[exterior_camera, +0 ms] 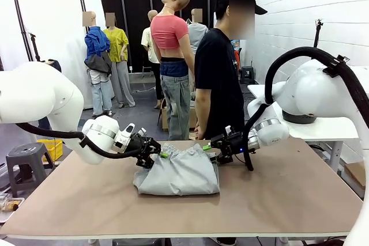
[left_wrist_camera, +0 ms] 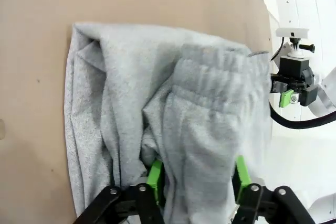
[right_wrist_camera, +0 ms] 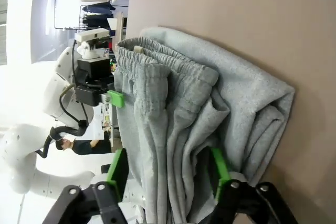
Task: Fold the training pants.
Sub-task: Fold the Training pants in half.
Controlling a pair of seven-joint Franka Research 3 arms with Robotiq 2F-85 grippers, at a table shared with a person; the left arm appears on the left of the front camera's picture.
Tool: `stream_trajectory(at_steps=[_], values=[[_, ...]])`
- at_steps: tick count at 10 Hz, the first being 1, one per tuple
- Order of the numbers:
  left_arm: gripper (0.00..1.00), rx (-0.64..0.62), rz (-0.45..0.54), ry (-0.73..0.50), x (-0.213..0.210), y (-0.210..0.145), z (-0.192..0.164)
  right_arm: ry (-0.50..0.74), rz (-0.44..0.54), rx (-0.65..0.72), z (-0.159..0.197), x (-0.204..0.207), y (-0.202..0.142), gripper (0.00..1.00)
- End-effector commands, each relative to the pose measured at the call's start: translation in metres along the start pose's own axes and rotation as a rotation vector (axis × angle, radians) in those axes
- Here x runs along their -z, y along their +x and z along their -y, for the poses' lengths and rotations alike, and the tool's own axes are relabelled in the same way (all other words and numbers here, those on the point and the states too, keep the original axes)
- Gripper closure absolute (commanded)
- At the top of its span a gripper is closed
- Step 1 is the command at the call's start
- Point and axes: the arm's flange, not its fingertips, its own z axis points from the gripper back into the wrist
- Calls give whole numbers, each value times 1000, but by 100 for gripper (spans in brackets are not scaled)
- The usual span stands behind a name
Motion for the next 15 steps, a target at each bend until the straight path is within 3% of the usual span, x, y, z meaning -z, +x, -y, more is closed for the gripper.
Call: stream_trajectory(at_steps=[1, 4, 6, 7, 15], values=[[0, 54, 43, 15, -25, -5, 22, -67, 6, 6, -14, -9, -7, 0], [0, 85, 87, 110, -67, -5, 48, -157, 16, -42, -48, -29, -13, 0], [0, 91, 95, 124, -73, -7, 54, -180, 26, -87, -67, -34, -14, 0], [0, 80, 74, 86, -70, -4, 48, -126, 16, -67, -49, -31, -6, 0], [0, 114, 104, 92, -75, -1, 54, -126, 16, -67, -49, -31, -6, 0]])
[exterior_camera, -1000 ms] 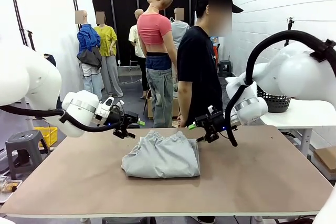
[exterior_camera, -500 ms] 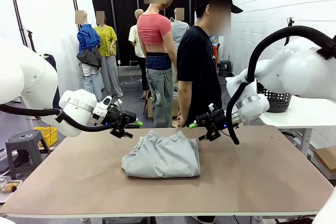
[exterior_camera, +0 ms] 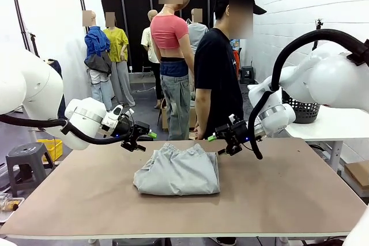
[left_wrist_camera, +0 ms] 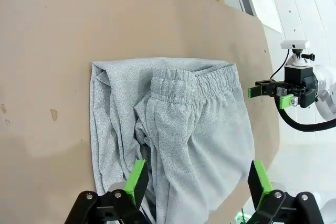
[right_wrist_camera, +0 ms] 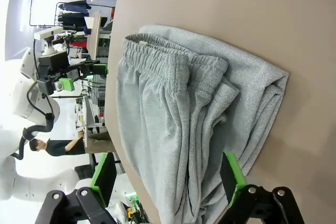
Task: Fold the training pants.
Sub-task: Fold the Training pants in half.
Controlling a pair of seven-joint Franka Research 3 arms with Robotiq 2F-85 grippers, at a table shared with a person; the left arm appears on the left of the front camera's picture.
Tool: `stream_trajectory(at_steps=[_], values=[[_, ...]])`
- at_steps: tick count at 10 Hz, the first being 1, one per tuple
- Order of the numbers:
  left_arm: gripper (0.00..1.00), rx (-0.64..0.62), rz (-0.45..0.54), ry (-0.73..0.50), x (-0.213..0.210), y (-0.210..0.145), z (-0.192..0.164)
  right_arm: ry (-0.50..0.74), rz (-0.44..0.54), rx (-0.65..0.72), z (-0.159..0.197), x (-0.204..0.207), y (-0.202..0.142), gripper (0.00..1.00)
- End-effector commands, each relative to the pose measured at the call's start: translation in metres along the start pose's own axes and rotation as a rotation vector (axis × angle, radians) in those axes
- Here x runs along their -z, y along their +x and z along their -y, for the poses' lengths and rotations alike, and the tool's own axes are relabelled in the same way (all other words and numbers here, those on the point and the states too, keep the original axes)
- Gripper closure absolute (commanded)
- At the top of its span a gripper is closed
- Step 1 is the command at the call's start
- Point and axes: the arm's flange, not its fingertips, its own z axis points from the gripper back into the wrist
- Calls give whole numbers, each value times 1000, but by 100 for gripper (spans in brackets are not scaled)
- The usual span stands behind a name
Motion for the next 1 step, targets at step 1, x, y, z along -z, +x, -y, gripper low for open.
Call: stream_trajectory(at_steps=[1], values=[[0, 3, 5, 0, -1, 2, 1, 12, 4, -1, 0, 2, 2, 0]])
